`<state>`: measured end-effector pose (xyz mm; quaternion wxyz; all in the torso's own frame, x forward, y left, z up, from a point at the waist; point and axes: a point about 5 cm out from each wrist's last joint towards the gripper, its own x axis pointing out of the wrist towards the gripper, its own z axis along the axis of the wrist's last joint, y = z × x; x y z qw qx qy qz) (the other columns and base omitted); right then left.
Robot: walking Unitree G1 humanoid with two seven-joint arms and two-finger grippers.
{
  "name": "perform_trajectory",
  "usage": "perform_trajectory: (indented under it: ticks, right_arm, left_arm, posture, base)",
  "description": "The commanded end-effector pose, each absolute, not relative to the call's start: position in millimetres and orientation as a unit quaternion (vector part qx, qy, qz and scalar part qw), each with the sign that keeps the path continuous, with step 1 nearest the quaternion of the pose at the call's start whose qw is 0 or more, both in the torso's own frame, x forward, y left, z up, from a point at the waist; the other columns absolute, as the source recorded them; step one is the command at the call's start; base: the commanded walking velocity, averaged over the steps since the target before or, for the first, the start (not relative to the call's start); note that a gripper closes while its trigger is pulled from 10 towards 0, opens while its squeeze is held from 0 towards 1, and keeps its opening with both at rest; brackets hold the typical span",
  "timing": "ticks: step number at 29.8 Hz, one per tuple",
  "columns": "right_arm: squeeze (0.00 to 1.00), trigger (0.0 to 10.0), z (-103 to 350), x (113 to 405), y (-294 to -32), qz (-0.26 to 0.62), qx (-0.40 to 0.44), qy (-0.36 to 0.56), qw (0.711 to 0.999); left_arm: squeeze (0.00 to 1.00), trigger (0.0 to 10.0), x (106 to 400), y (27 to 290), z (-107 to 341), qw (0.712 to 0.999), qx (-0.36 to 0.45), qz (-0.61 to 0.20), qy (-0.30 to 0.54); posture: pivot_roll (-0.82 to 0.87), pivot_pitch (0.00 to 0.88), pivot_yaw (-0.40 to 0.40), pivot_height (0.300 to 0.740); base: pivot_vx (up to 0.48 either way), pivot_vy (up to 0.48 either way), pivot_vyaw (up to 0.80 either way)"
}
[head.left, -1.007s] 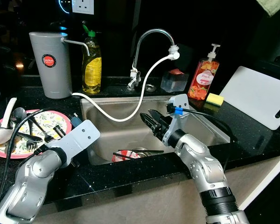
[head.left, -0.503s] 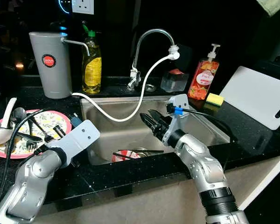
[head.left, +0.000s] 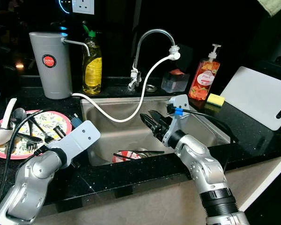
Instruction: Kitchen organization
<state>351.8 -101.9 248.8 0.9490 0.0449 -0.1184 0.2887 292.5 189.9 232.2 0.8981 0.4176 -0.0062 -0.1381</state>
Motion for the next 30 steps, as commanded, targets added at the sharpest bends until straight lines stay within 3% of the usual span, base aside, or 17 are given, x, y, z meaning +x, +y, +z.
perform_trajectory:
  ticks: [1, 30]
  right_arm:
    - [0.0, 10.0, 250.1, 351.5, -106.3, 0.282, 0.045, -0.123, 0.951]
    - [0.0, 10.0, 251.4, 351.7, -106.0, 0.28, 0.046, -0.126, 0.951]
  left_arm:
    - [0.0, 10.0, 291.9, 185.0, 222.5, 0.898, 0.412, -0.155, 0.008]
    - [0.0, 10.0, 292.8, 185.7, 222.6, 0.898, 0.412, -0.154, 0.009]
  posture:
    - [0.09, 0.037, -0.128, 0.74]
    - [0.09, 0.034, -0.125, 0.74]
  base:
    - [0.0, 0.0, 0.0]
    - [0.0, 0.0, 0.0]
